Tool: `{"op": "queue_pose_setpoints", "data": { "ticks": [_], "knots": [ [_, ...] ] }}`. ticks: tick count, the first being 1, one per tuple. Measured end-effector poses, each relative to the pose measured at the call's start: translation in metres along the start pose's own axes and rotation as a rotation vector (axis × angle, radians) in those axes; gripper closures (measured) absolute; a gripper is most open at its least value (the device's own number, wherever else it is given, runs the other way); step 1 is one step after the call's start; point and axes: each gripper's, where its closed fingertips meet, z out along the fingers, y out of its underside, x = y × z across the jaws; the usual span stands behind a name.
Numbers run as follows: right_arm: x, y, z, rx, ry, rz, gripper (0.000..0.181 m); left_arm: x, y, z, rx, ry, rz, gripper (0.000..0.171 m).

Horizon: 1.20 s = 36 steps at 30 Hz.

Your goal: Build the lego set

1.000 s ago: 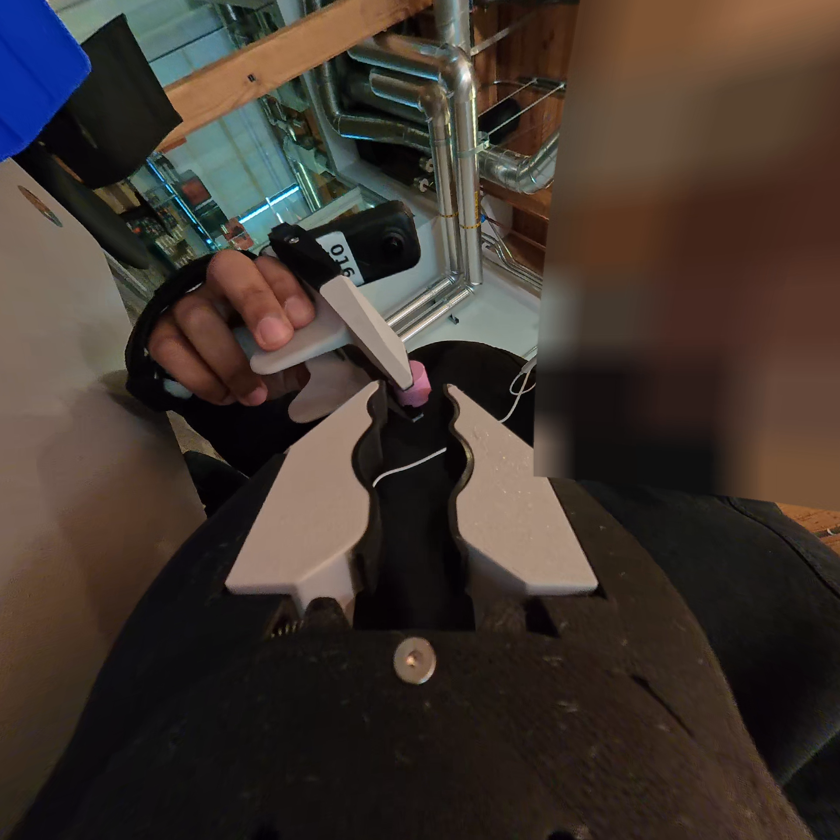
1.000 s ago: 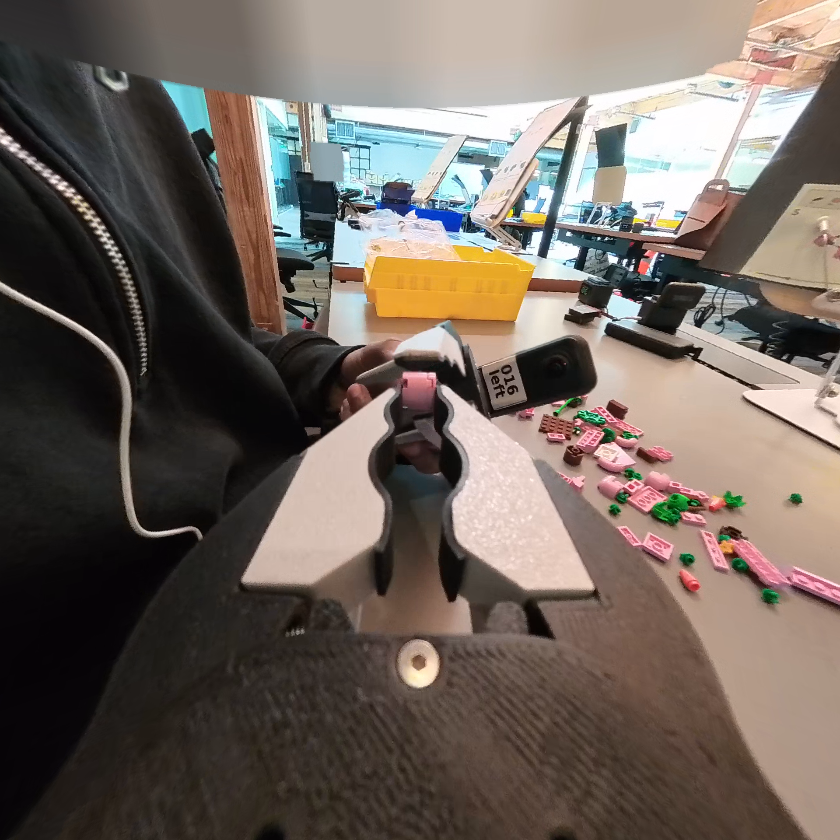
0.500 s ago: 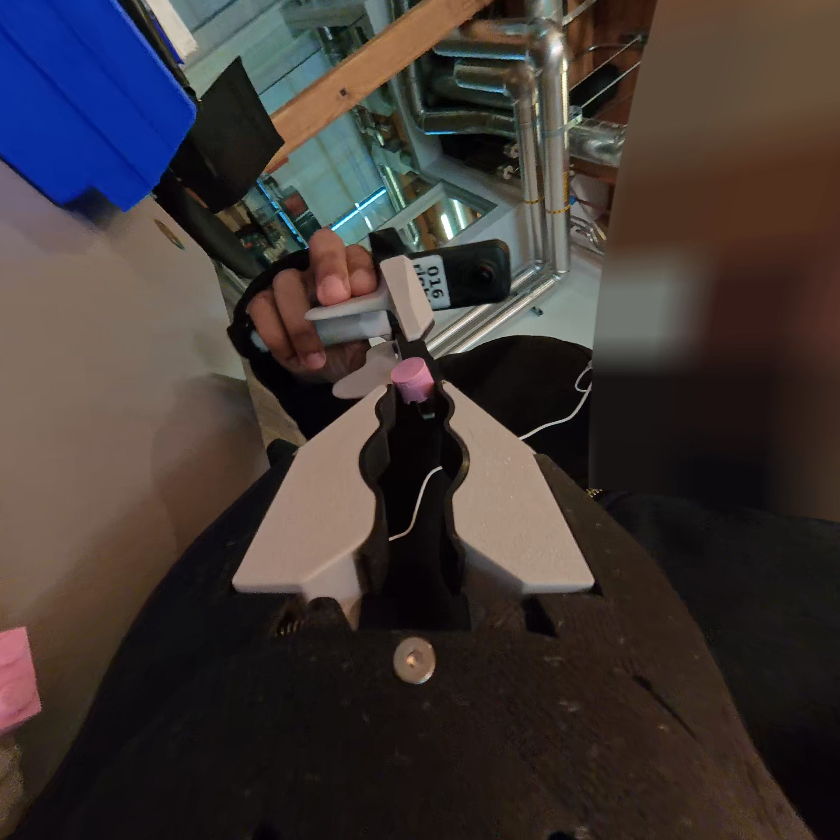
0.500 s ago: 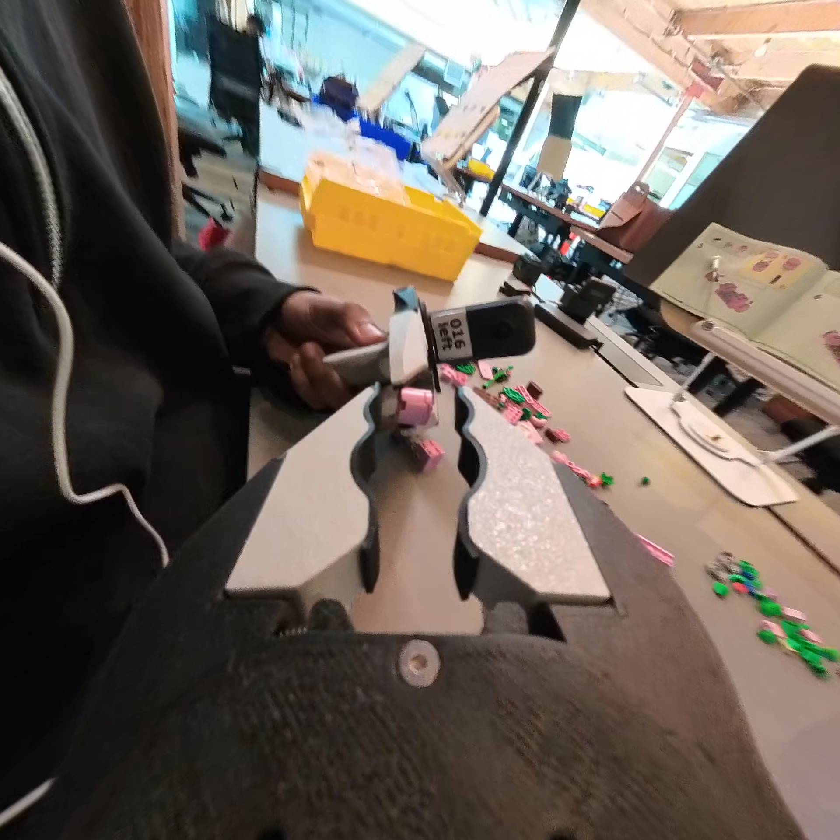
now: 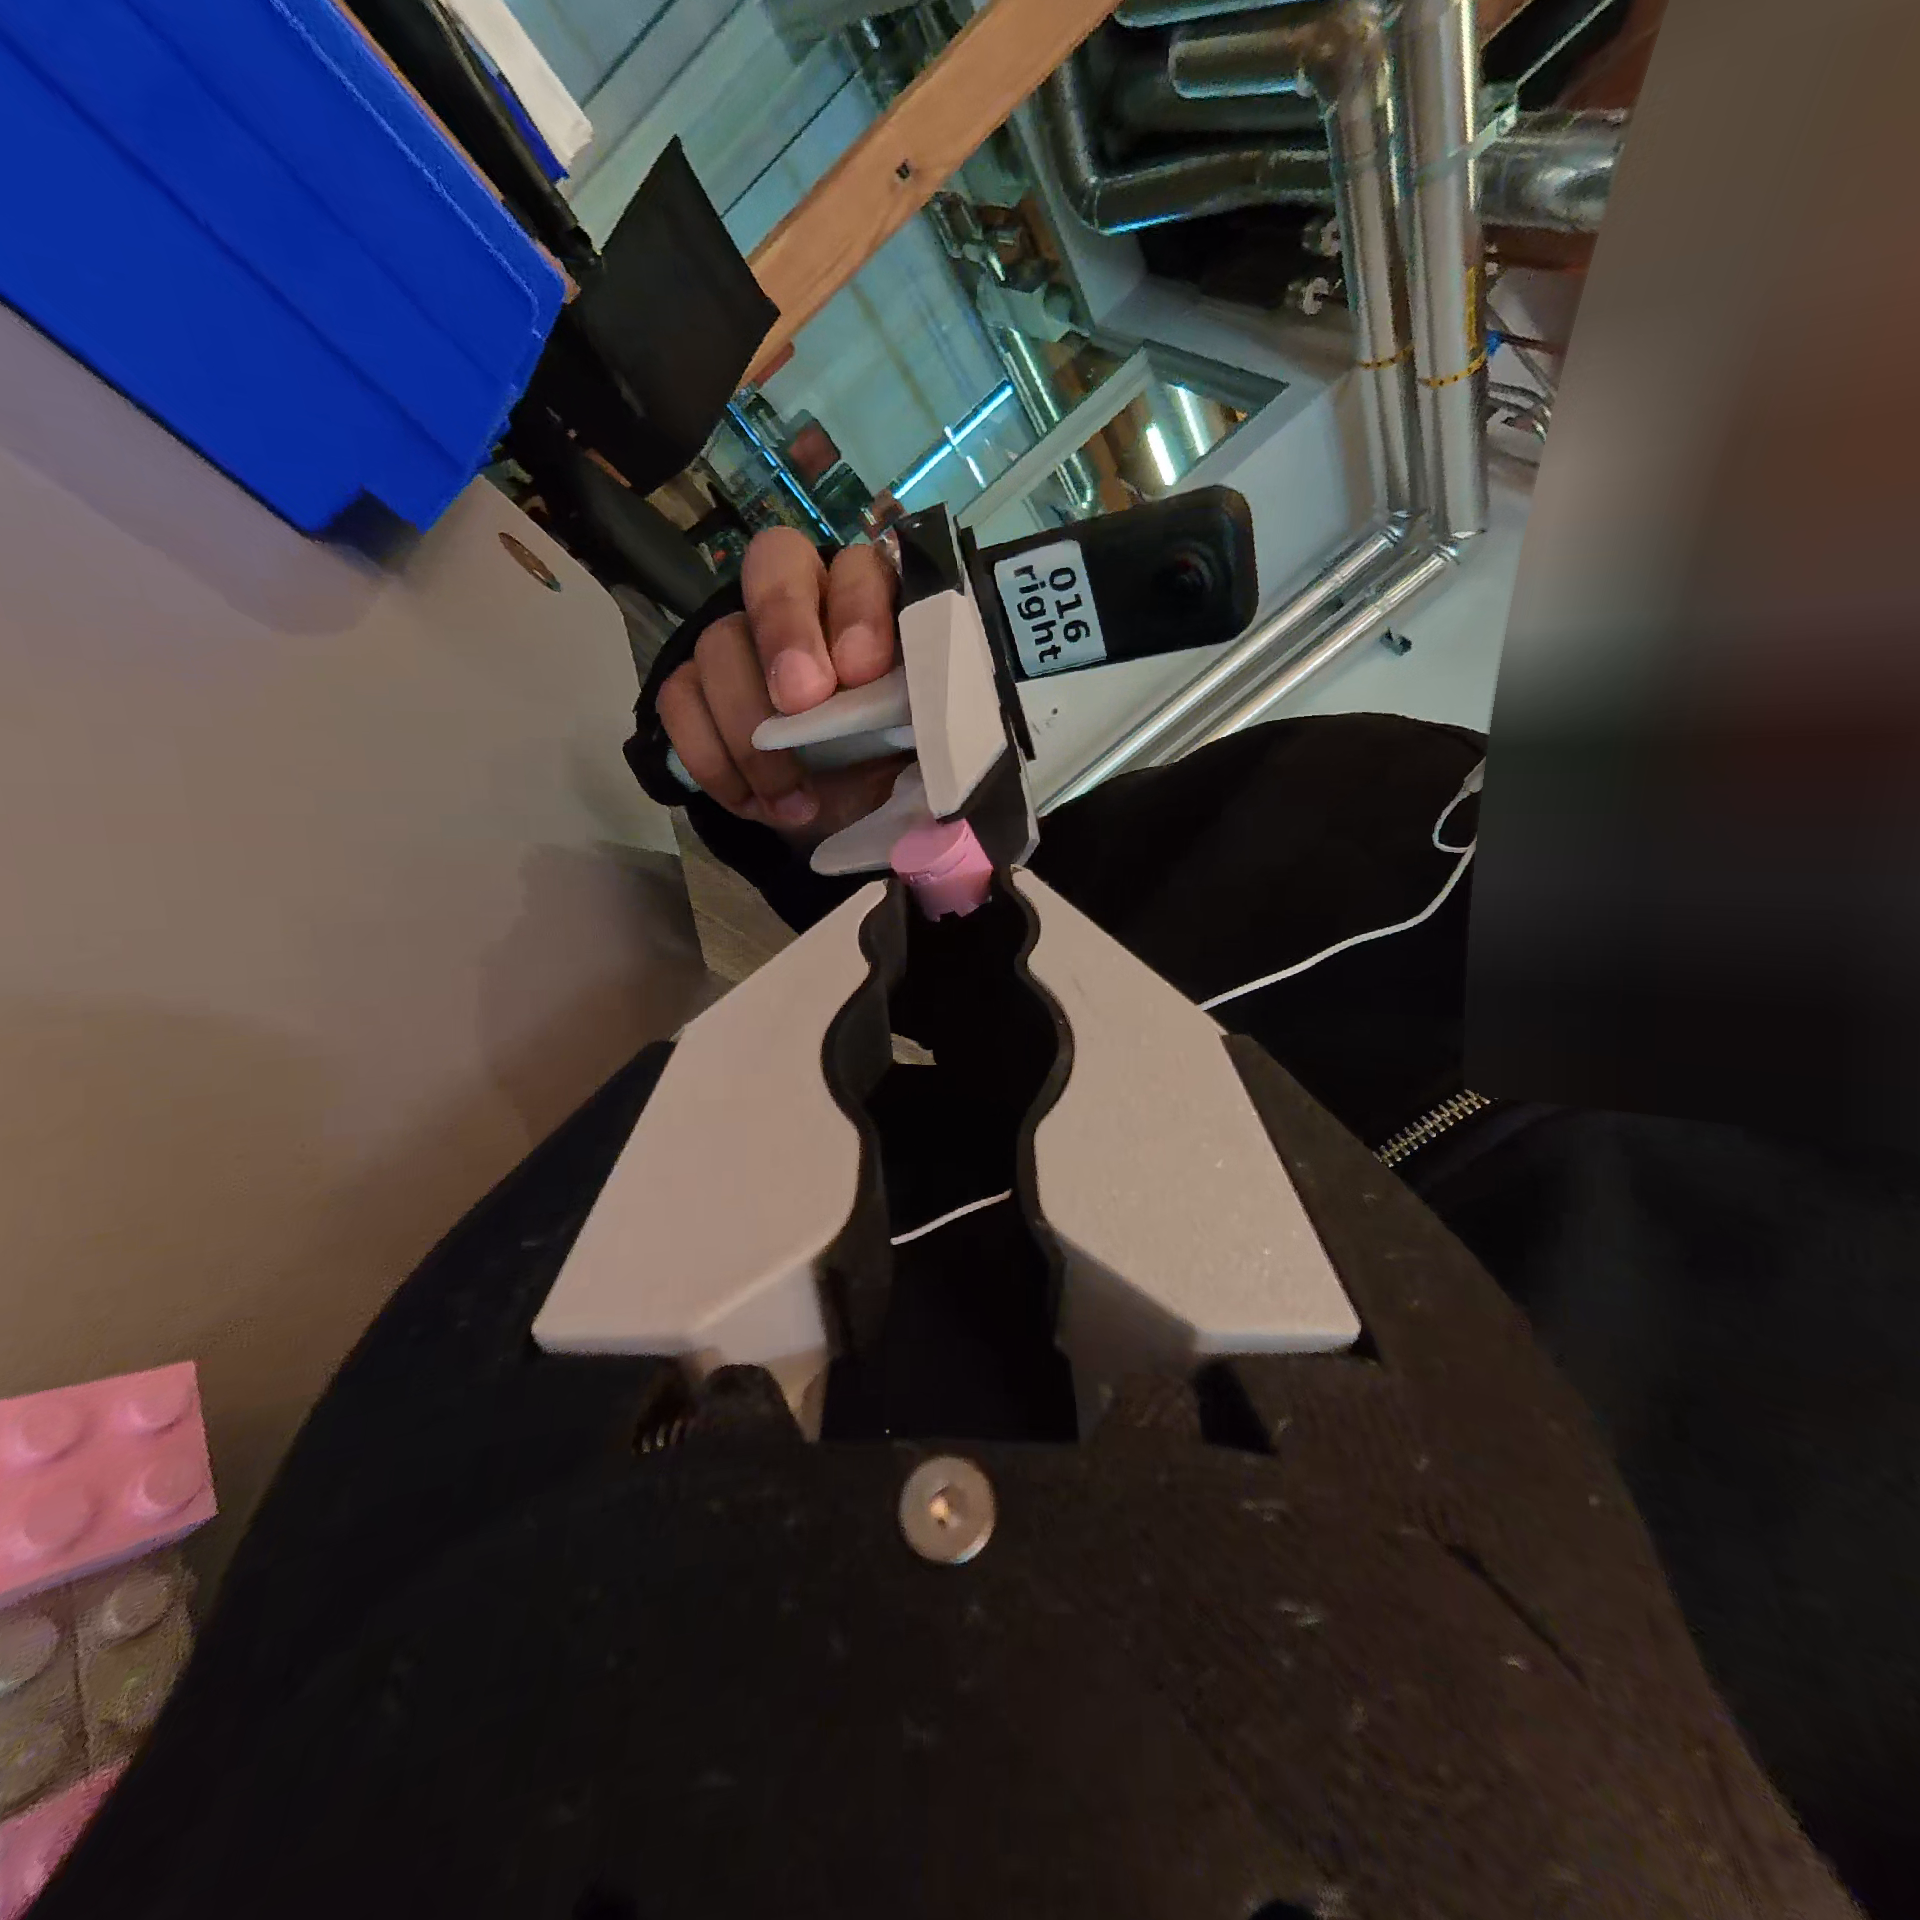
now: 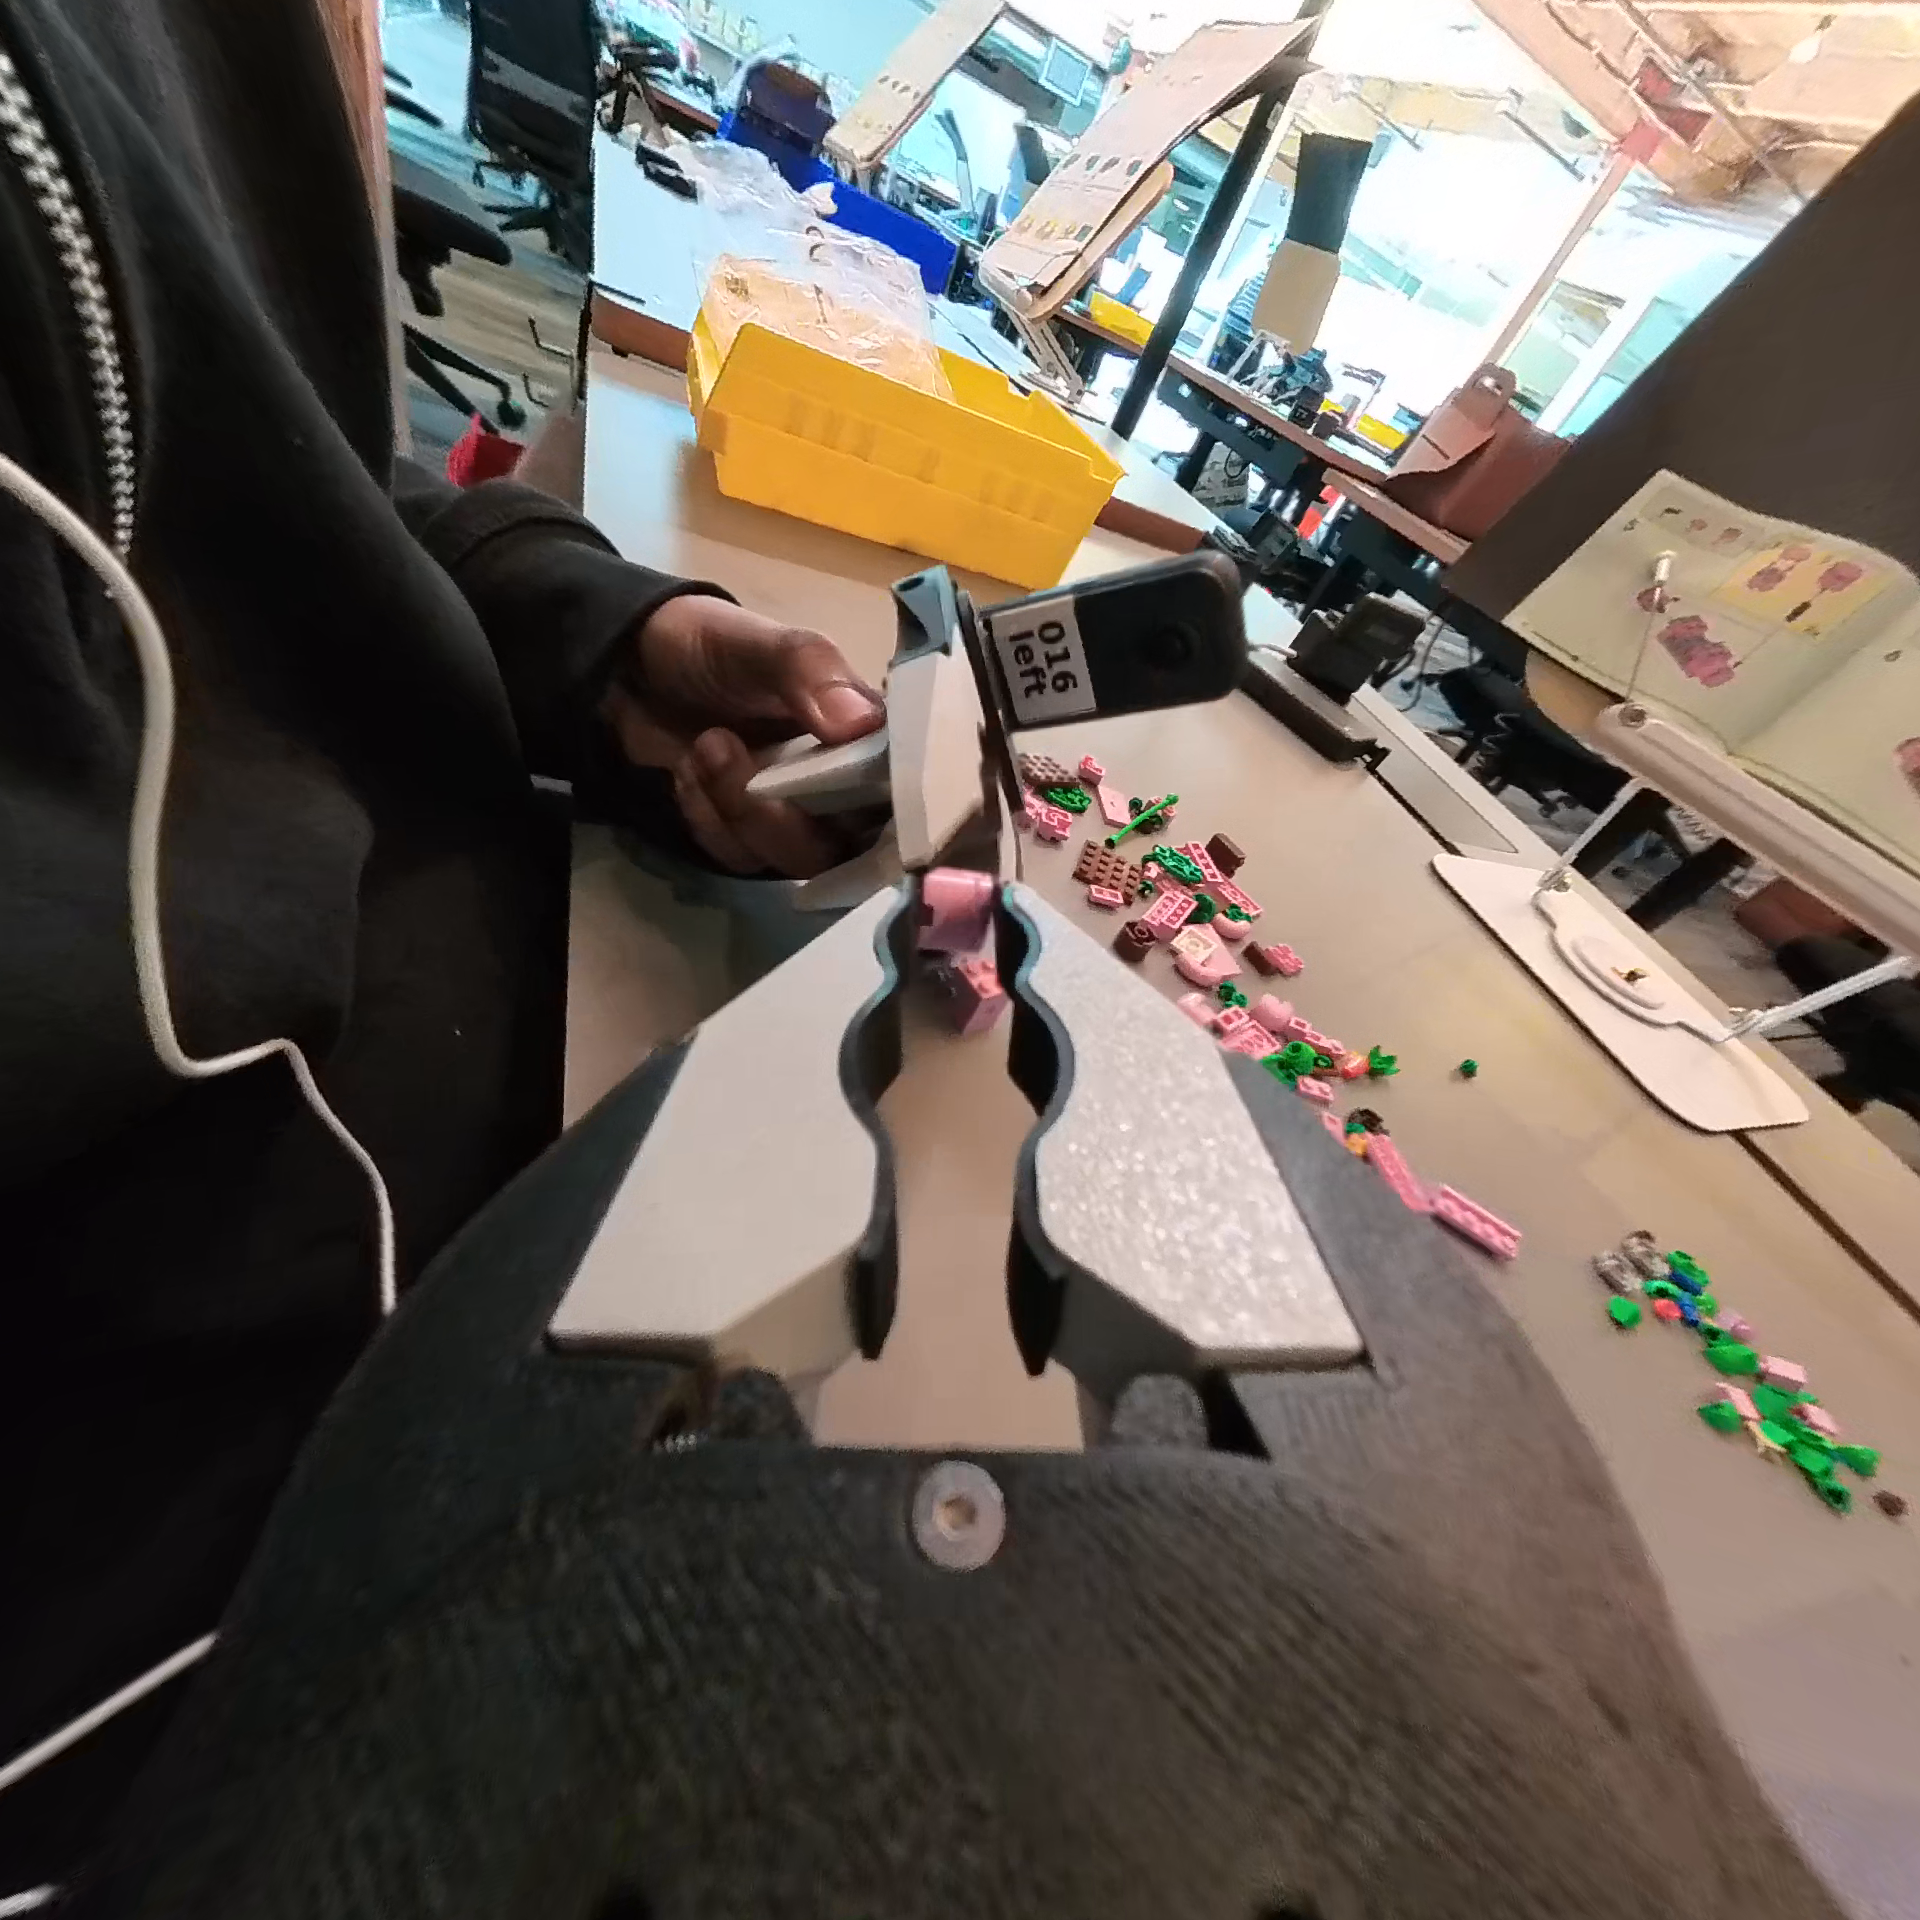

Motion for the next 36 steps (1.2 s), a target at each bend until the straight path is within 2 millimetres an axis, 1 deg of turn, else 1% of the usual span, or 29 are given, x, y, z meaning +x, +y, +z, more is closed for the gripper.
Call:
{"op": "queue_pose_setpoints", "data": {
  "ticks": [3,7,9,10,12,14,16,18,20,26,36],
  "knots": [
    [-0.001,-0.001,-0.002,0.013,-0.018,0.036,0.17,0.0,0.001,0.001,-0.008,-0.004,0.004,0.157],
    [0.0,-0.002,-0.002,0.016,-0.015,0.035,0.17,0.001,0.0,0.001,-0.001,-0.008,0.03,0.157],
    [0.003,-0.005,-0.003,0.033,-0.003,0.052,0.17,0.003,-0.007,-0.001,0.048,-0.046,0.139,0.154],
    [0.005,-0.006,-0.004,0.042,-0.004,0.07,0.17,0.006,-0.012,-0.003,0.082,-0.075,0.214,0.147],
    [0.006,-0.009,-0.005,0.059,-0.02,0.125,0.17,0.011,-0.018,-0.008,0.111,-0.142,0.363,0.146],
    [0.006,-0.012,-0.005,0.085,-0.045,0.185,0.17,0.013,-0.019,-0.011,0.098,-0.215,0.485,0.146],
    [0.005,-0.013,-0.003,0.104,-0.066,0.228,0.17,0.012,-0.014,-0.009,0.065,-0.251,0.554,0.147],
    [0.004,-0.015,-0.001,0.116,-0.084,0.255,0.17,0.013,-0.01,-0.006,0.043,-0.252,0.583,0.149],
    [0.001,-0.015,0.001,0.118,-0.101,0.271,0.17,0.016,-0.01,-0.006,0.049,-0.258,0.62,0.16],
    [-0.002,-0.017,0.001,0.136,-0.136,0.314,0.17,0.018,-0.007,-0.006,0.031,-0.283,0.689,0.161],
    [-0.009,-0.015,-0.001,0.113,-0.187,0.299,0.17,0.017,0.0,-0.001,-0.024,-0.296,0.729,0.161]
  ]
}}
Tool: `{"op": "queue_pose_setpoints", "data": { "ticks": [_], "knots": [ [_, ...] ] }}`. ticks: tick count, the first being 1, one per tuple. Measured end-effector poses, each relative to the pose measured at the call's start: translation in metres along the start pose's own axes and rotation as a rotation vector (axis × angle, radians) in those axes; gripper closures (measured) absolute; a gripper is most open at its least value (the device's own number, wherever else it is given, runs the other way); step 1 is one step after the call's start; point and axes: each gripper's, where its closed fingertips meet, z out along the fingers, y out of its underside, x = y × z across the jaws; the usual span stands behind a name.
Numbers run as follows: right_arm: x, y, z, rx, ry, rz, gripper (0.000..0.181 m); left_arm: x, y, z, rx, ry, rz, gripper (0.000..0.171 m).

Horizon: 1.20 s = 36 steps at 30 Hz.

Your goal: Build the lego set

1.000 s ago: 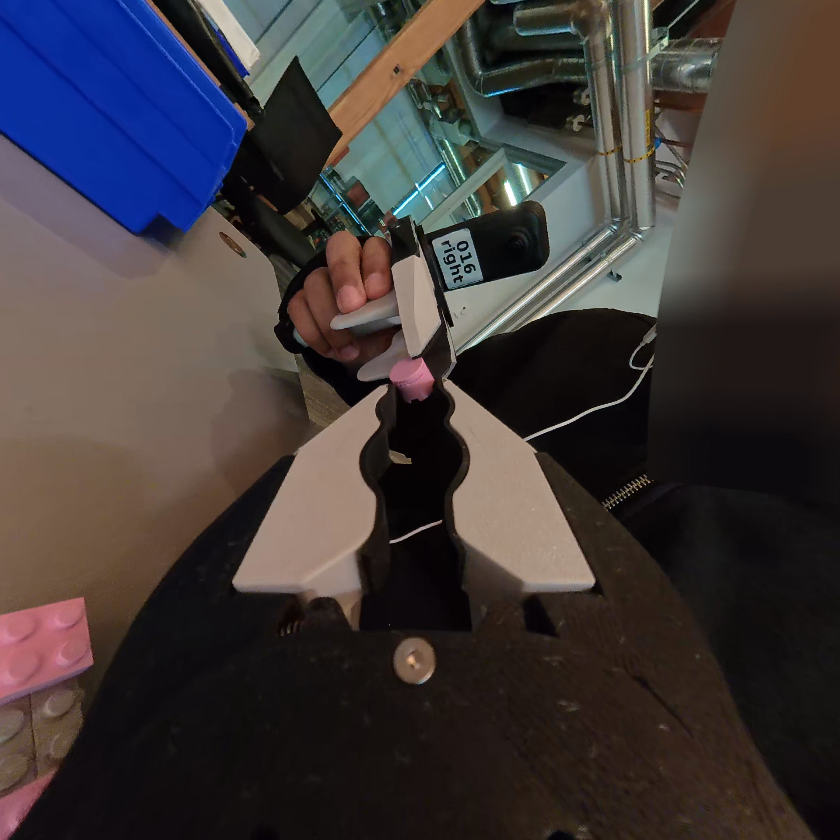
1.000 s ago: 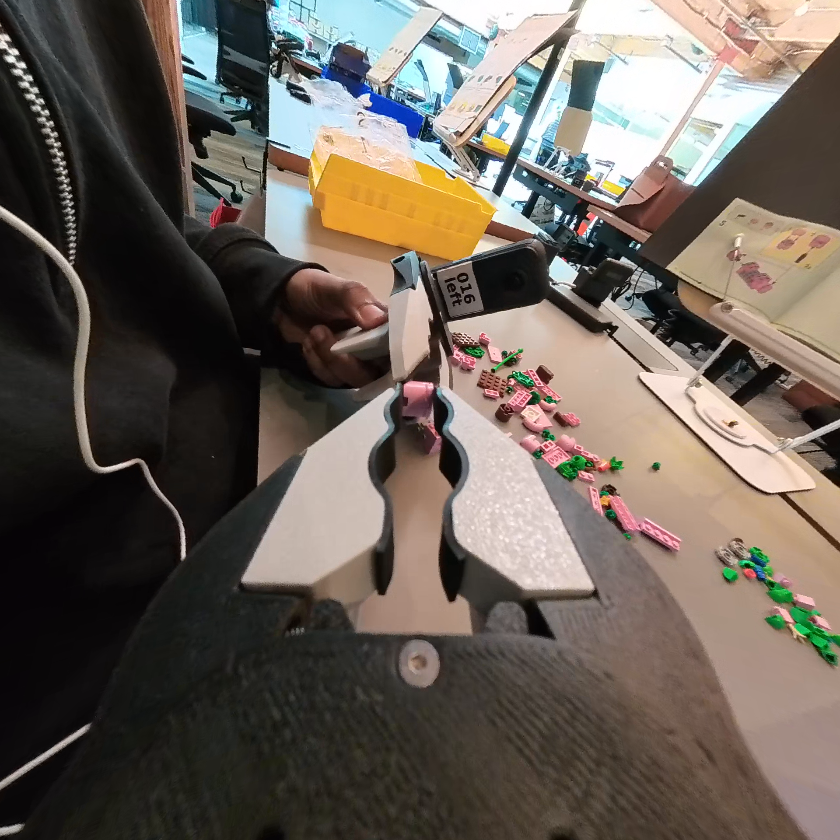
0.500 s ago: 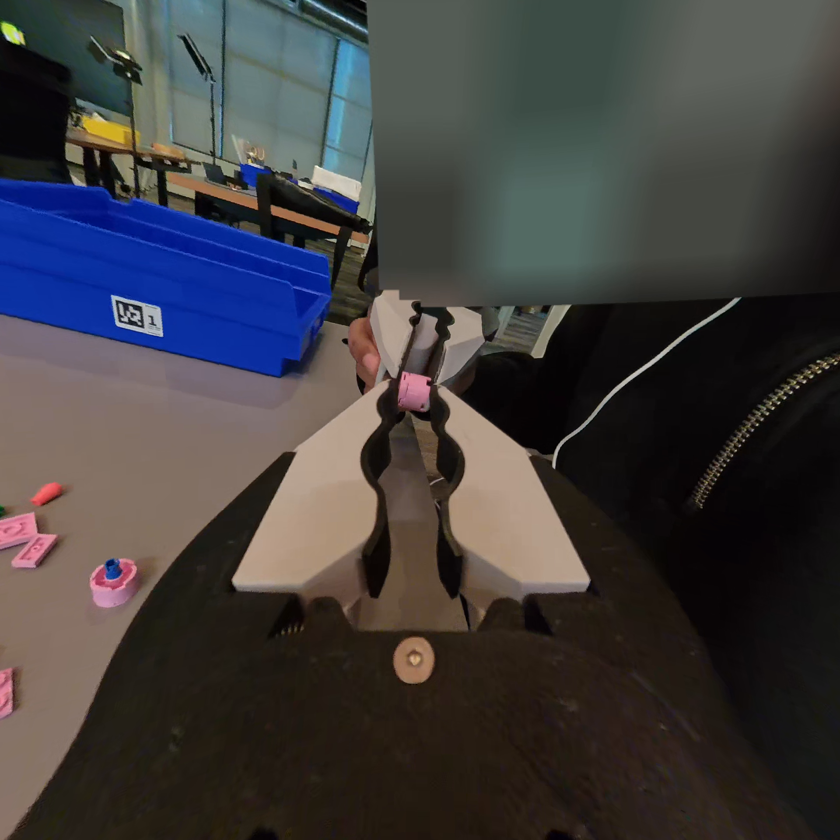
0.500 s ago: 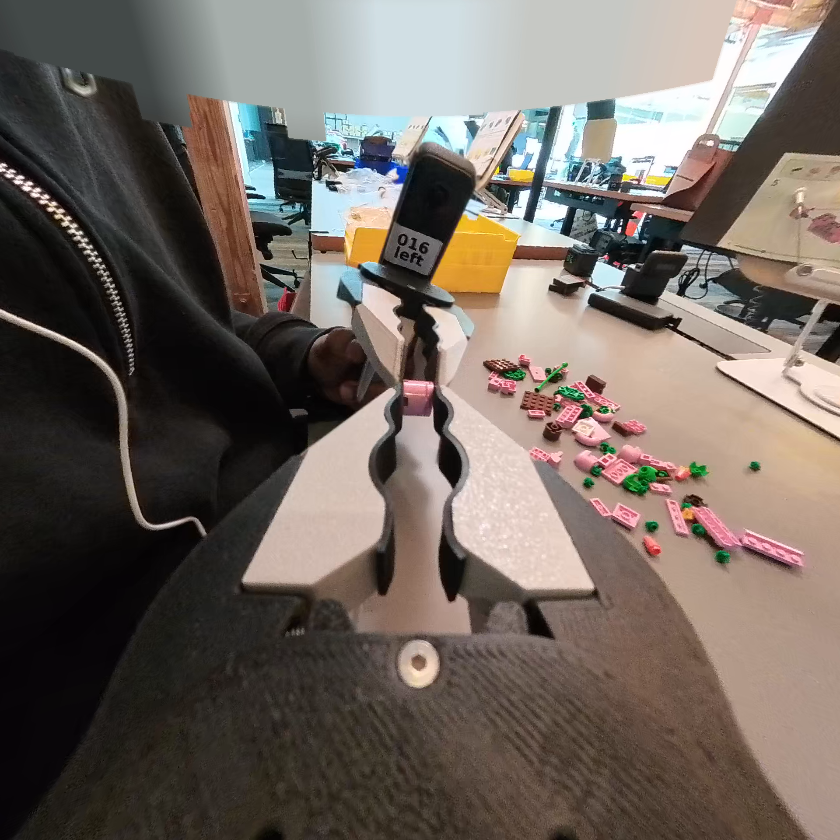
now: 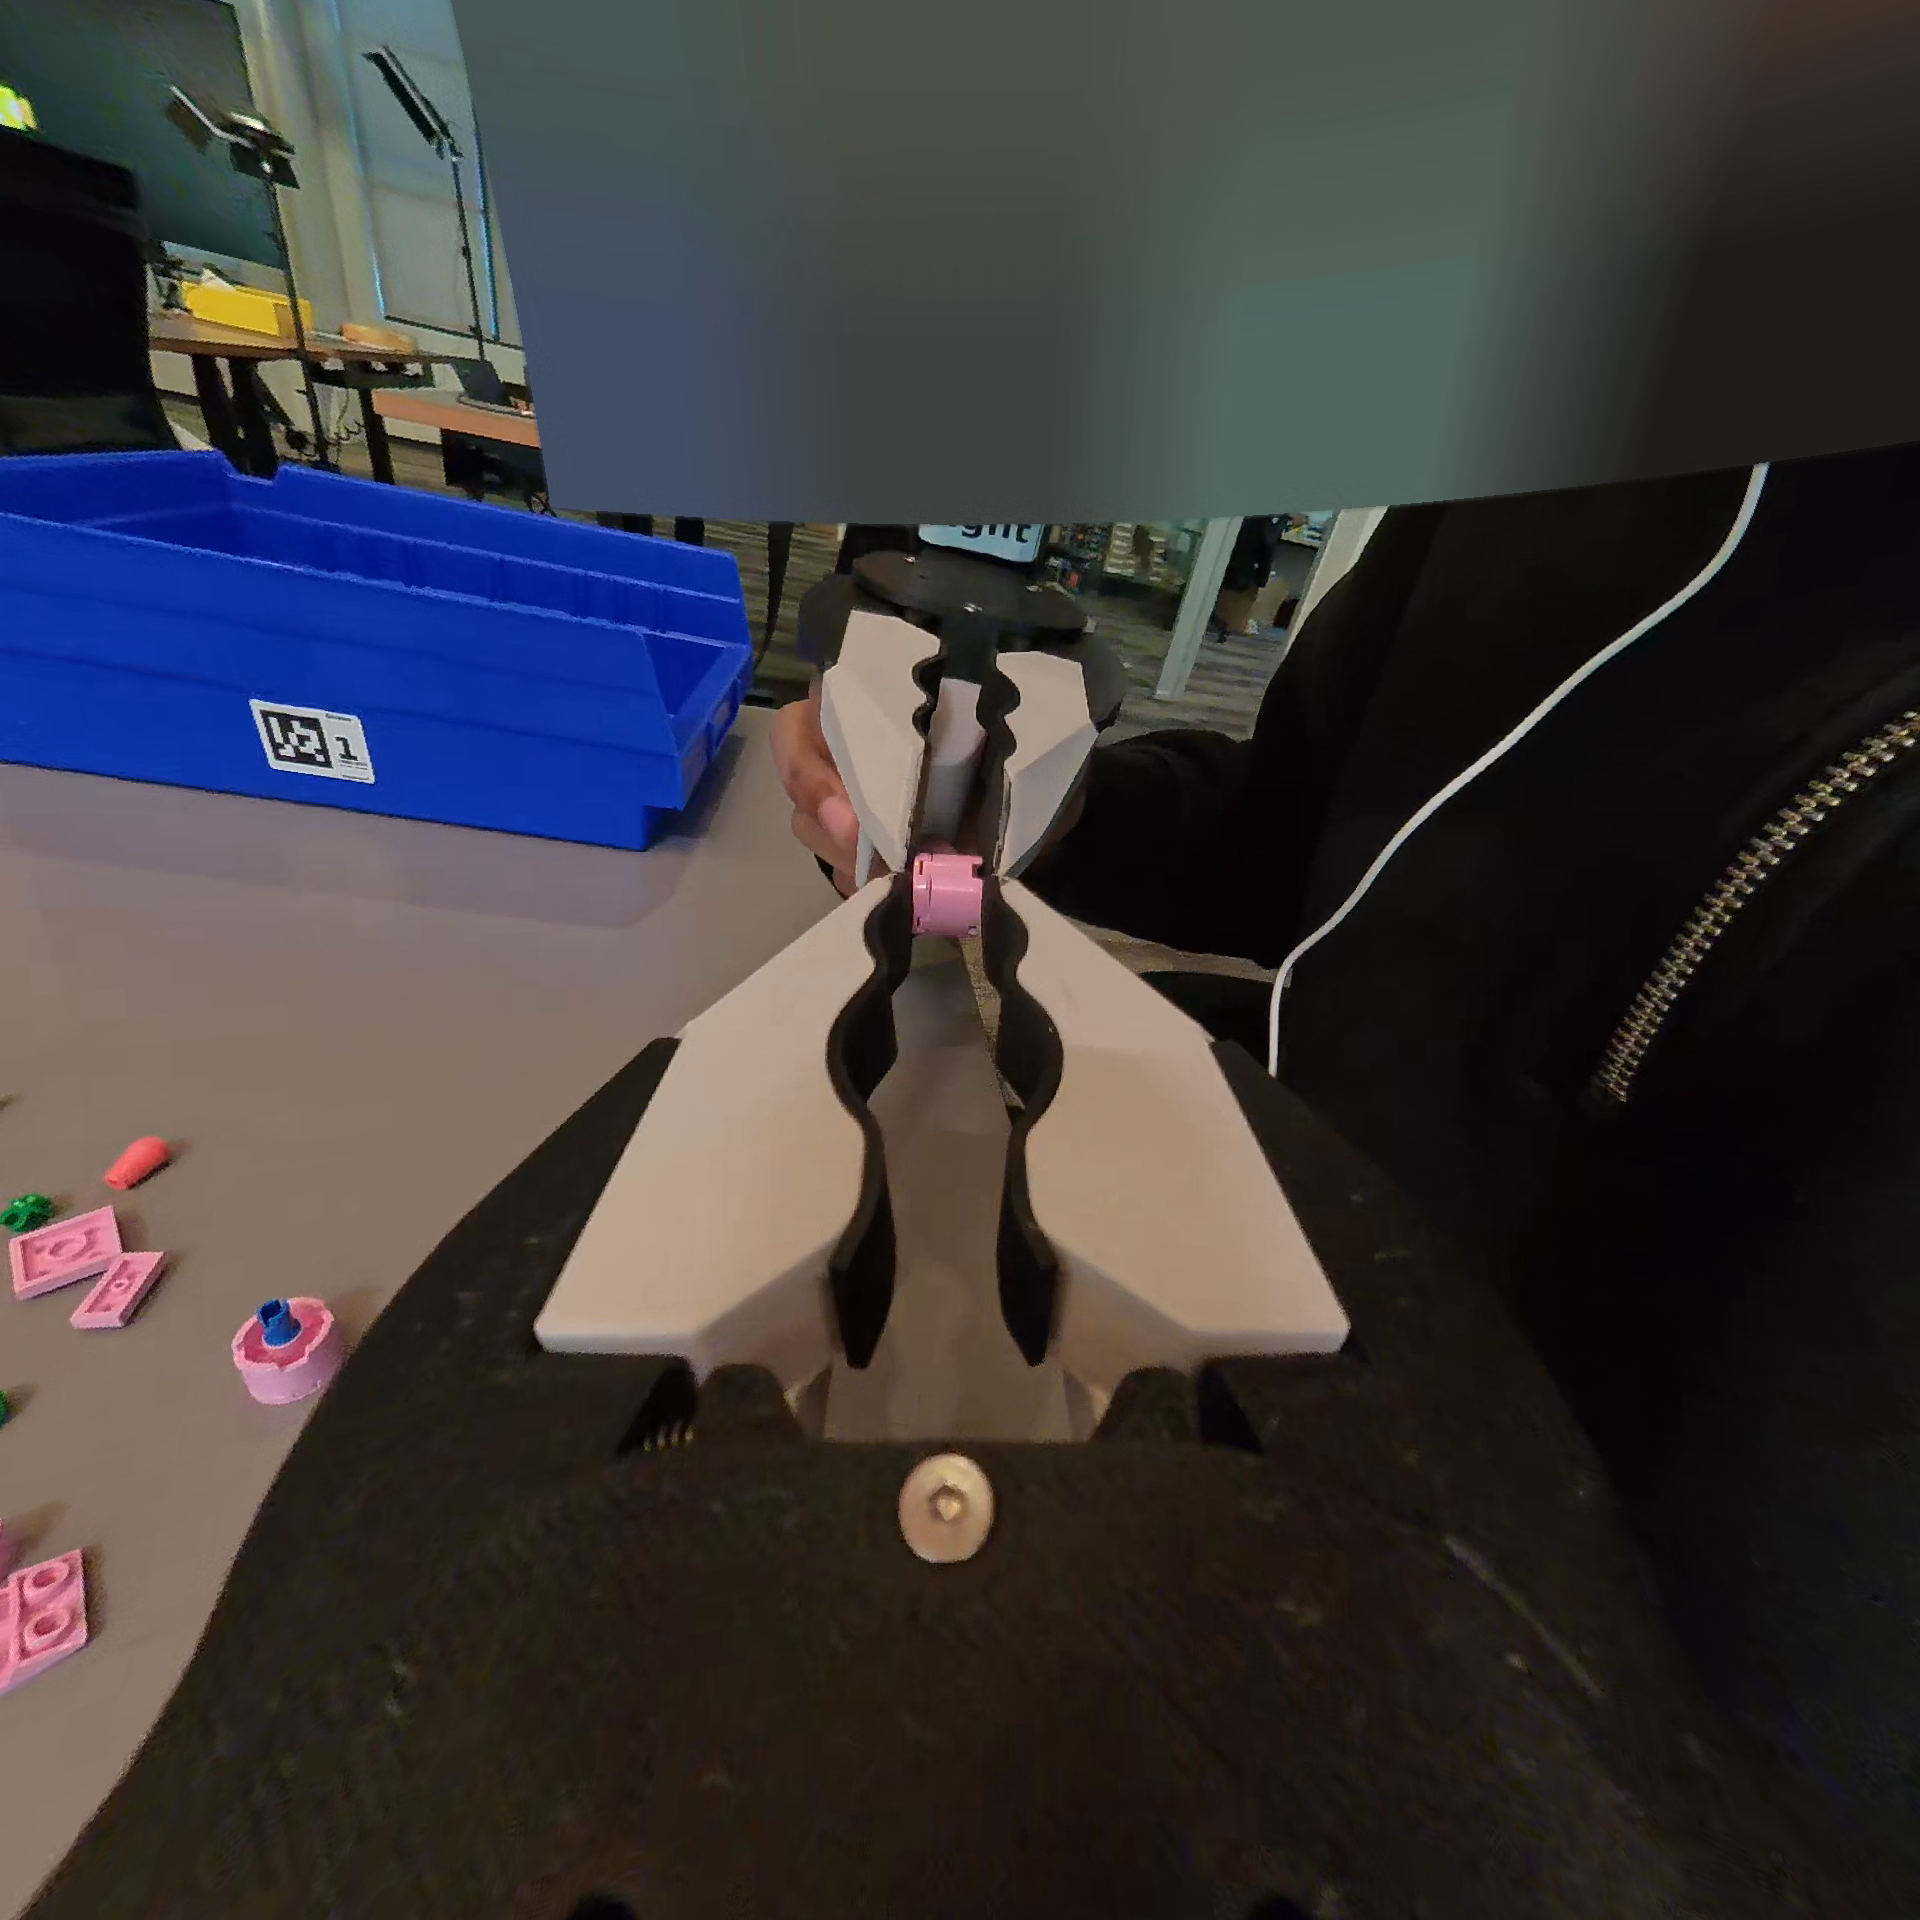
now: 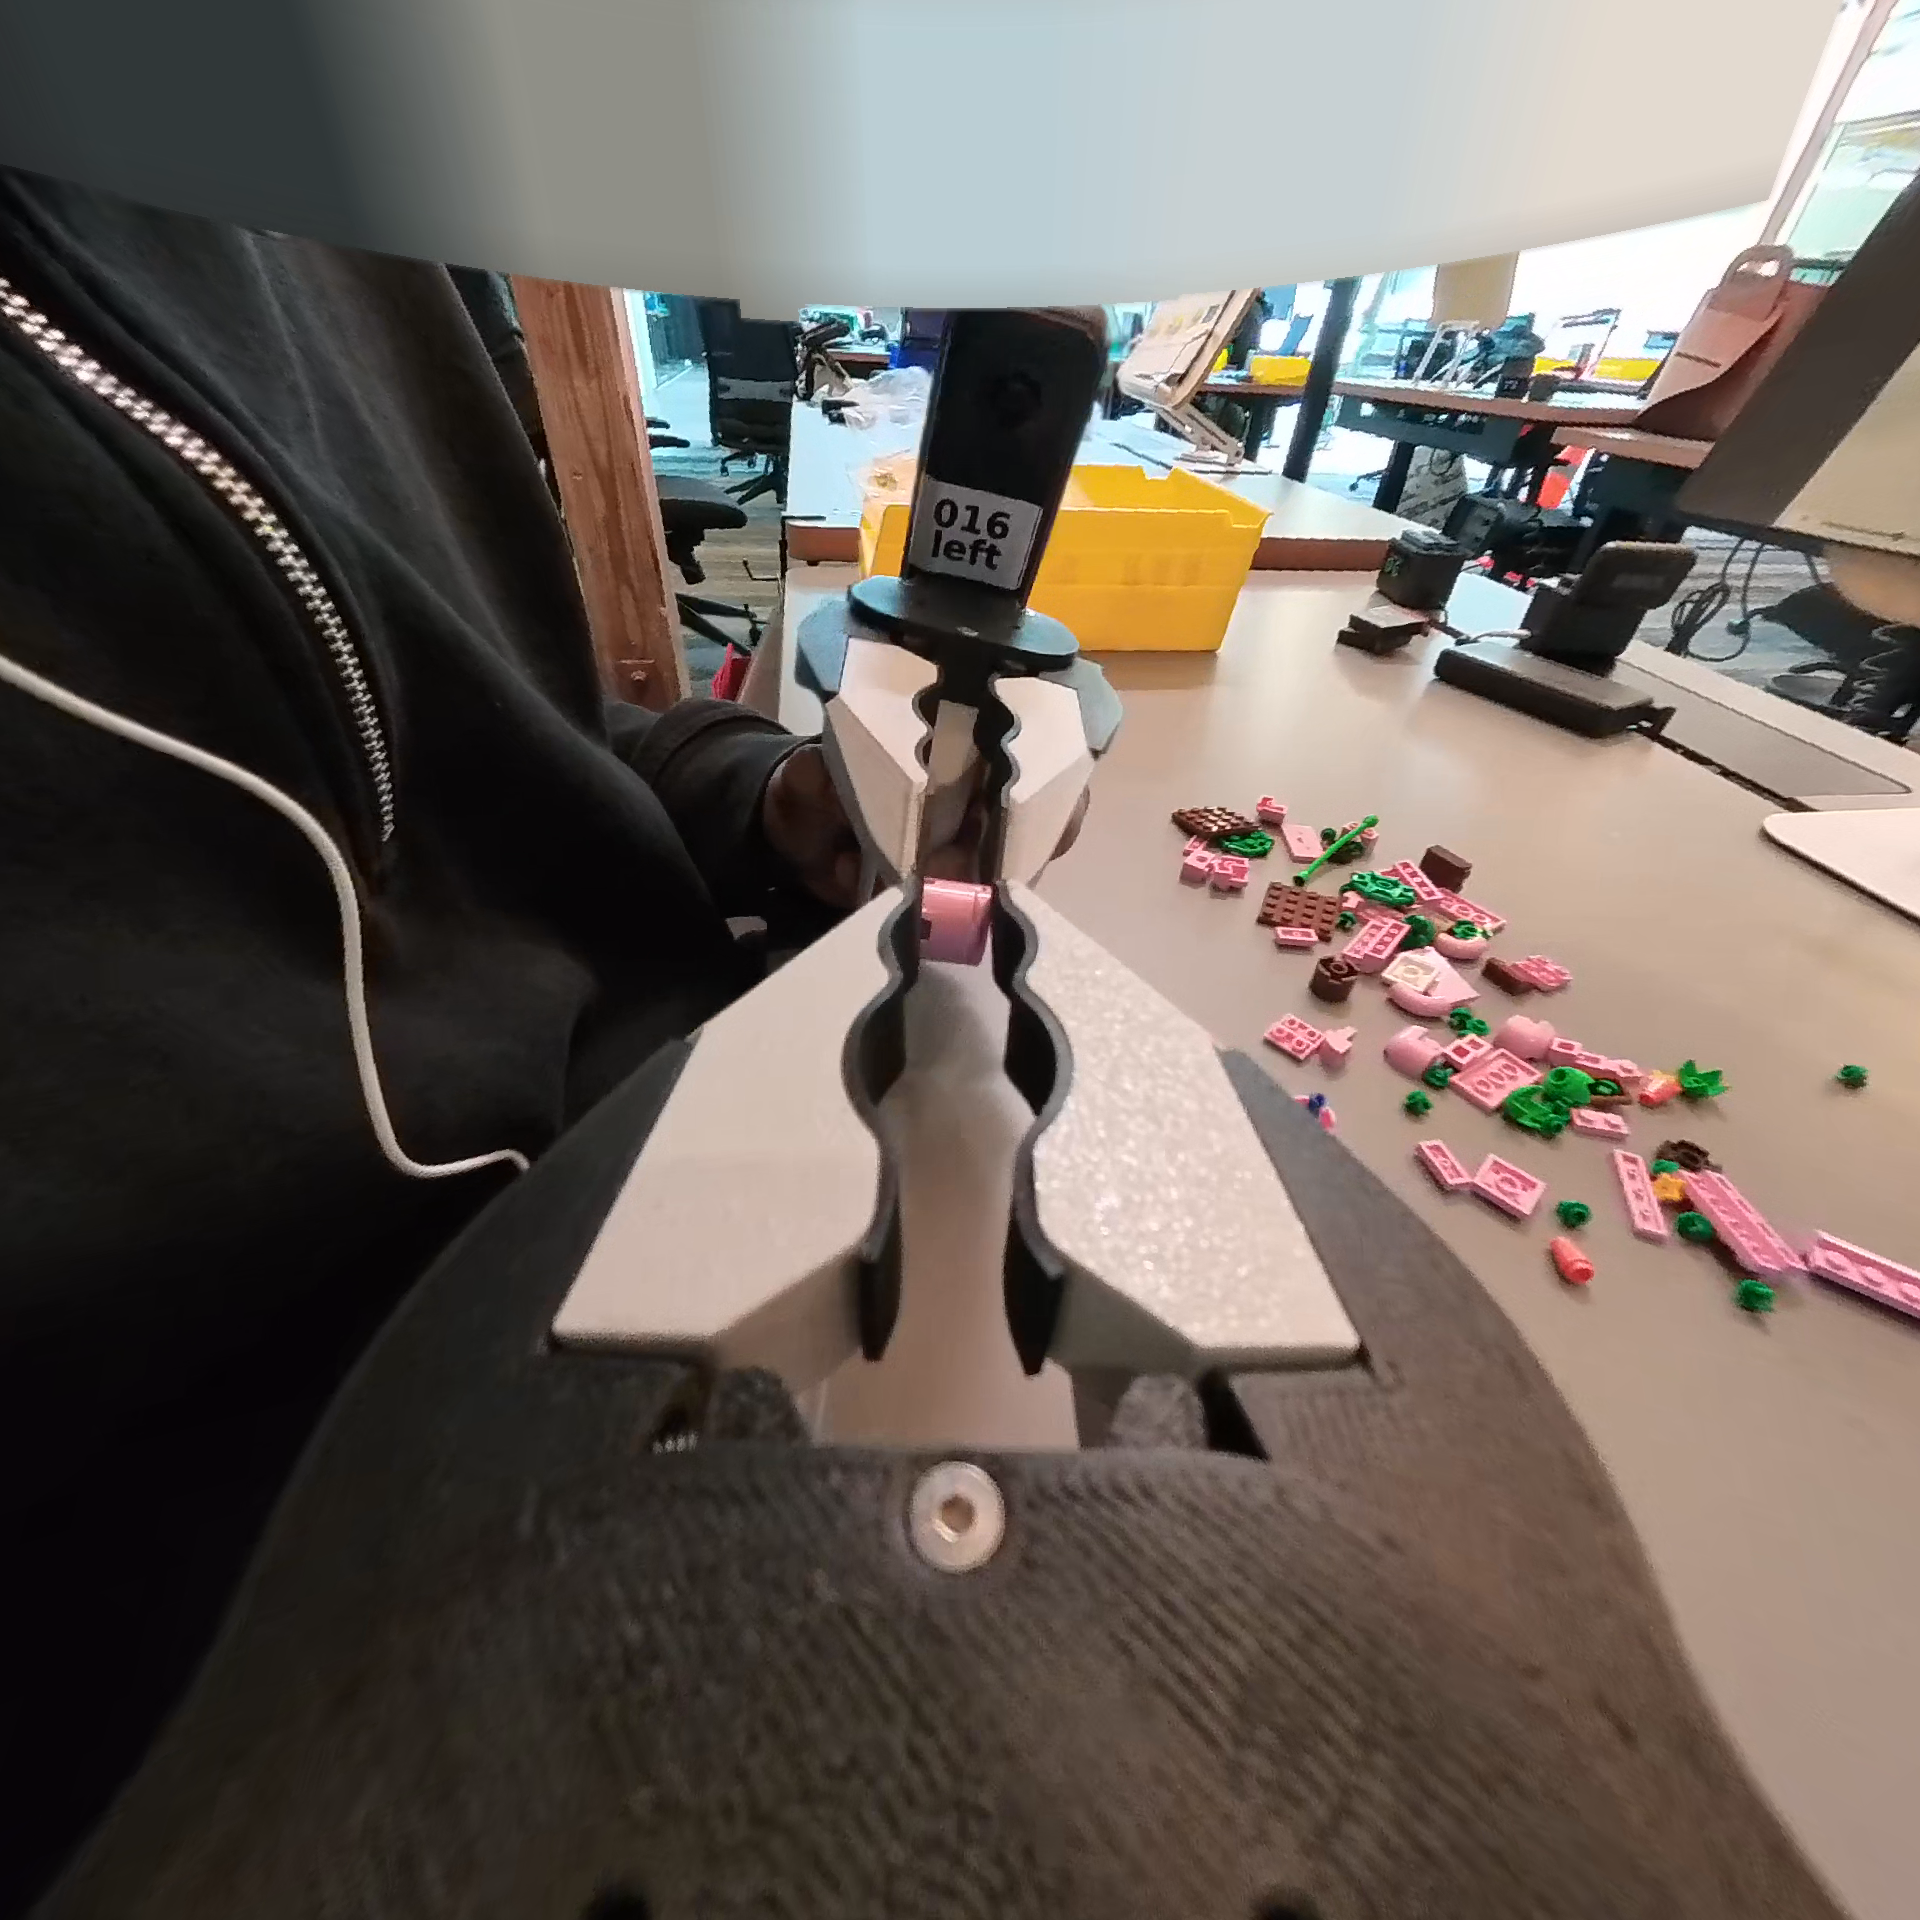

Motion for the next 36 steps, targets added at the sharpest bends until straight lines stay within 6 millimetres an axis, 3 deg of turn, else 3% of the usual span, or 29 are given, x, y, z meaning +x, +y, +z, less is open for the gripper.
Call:
{"op": "queue_pose_setpoints", "data": {
  "ticks": [19,27,36],
  "knots": [
    [0.002,0.006,0.0,-0.042,-0.006,0.008,0.17,-0.003,0.005,0.0,-0.035,-0.034,-0.01,0.16],
    [0.006,-0.008,-0.002,0.087,-0.01,0.035,0.171,-0.006,-0.007,-0.003,0.065,-0.053,0.011,0.154],
    [0.017,-0.019,-0.009,0.31,-0.015,0.295,0.171,-0.006,-0.007,-0.003,0.089,-0.011,-0.067,0.151]
  ]
}}
